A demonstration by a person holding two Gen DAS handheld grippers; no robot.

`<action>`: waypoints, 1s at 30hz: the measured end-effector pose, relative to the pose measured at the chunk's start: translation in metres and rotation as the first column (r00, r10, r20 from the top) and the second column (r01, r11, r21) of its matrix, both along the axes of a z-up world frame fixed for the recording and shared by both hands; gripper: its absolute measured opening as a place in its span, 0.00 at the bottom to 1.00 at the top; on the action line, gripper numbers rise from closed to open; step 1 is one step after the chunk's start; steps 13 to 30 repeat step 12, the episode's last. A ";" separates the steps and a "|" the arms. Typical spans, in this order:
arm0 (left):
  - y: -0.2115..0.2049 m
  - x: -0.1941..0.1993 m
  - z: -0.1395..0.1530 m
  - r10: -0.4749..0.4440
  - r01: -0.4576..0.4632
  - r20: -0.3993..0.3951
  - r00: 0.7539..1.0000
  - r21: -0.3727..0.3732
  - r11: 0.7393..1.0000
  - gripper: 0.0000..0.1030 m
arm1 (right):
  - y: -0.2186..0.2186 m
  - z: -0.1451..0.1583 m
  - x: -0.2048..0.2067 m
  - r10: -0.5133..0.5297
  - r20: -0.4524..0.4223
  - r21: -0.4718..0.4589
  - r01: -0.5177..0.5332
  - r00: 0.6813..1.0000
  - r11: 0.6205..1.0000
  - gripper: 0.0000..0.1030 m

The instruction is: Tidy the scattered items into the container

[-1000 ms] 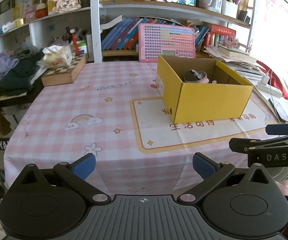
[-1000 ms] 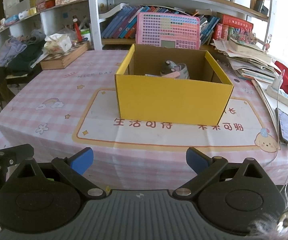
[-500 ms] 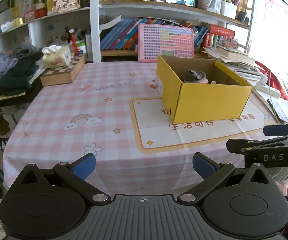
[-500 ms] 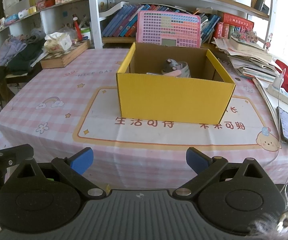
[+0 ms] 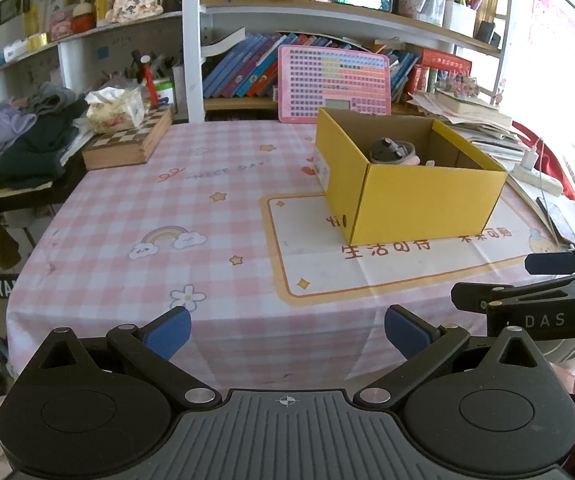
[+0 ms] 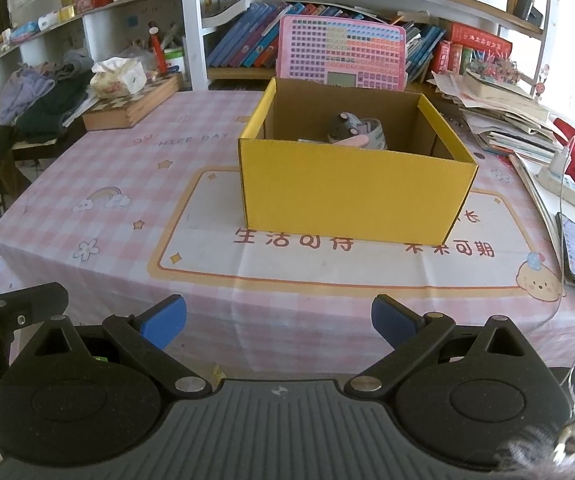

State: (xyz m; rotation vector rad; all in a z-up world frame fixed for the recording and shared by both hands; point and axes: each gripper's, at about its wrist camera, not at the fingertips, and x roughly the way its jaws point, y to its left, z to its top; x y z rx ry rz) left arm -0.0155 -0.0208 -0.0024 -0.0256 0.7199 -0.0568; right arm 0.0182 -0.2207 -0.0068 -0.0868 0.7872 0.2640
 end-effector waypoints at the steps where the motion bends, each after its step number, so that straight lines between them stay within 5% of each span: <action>1: 0.000 0.000 0.000 0.000 0.000 -0.001 1.000 0.001 1.000 1.00 | 0.000 0.000 0.000 0.000 -0.002 0.000 0.000 1.000 1.000 0.97; 30: -0.001 0.002 -0.003 0.002 -0.002 0.005 1.000 0.000 1.000 1.00 | 0.002 -0.006 0.005 0.010 -0.033 -0.006 -0.010 0.999 1.000 0.97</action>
